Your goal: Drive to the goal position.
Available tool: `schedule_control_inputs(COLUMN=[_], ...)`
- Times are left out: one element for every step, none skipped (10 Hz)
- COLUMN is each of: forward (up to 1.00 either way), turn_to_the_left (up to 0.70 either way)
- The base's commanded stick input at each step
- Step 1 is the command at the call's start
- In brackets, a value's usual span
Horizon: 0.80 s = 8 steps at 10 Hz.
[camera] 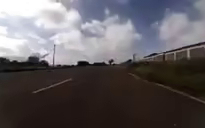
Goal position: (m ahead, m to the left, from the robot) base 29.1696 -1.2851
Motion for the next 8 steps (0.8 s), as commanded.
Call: schedule_control_inputs(forward=[1.0,1.0,1.0,1.0,1.0,1.0,1.0,1.0], turn_to_the_left=[0.0,0.0,0.0,0.0,0.0,0.0,0.0,0.0])
